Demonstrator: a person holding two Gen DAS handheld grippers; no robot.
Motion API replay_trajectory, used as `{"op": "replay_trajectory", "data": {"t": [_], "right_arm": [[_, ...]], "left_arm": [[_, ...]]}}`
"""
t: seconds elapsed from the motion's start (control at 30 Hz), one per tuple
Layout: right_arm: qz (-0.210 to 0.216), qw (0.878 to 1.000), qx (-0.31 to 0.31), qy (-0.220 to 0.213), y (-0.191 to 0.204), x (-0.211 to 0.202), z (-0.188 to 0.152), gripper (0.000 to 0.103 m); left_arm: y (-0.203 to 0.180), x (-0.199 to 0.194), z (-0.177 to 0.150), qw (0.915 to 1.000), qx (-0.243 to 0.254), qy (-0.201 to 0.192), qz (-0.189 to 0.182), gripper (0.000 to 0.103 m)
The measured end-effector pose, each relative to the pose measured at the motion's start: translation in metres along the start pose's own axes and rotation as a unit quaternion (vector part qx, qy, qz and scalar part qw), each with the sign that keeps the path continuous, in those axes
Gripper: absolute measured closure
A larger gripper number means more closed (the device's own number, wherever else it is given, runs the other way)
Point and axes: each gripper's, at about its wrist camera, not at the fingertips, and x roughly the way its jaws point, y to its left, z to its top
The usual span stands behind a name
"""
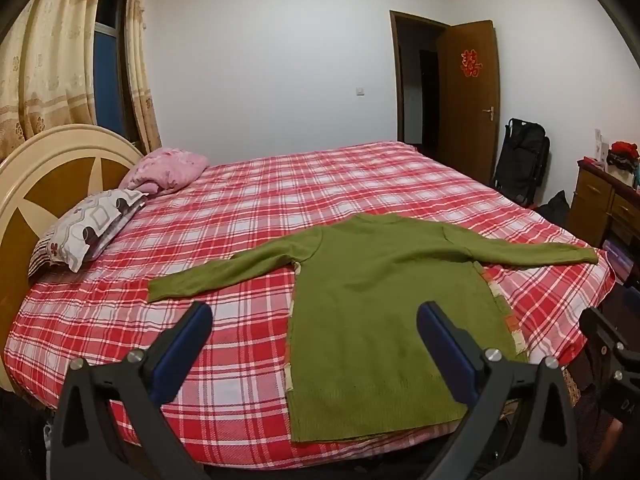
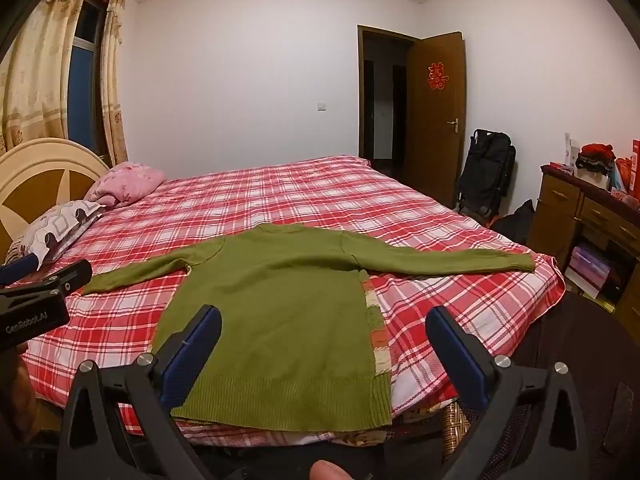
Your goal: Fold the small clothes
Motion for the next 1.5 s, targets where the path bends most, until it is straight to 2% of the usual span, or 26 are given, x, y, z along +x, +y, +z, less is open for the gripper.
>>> {"op": "replay_trajectory", "data": {"t": [1.5], "right_arm": [[0.01, 1.0, -0.006, 0.016, 0.0018, 0.0073, -0.0049, 0.001]], "left_arm": [[-0.0006, 0.0014, 0.0026, 1.0, -0.001, 0.003, 0.001, 0.0]]}}
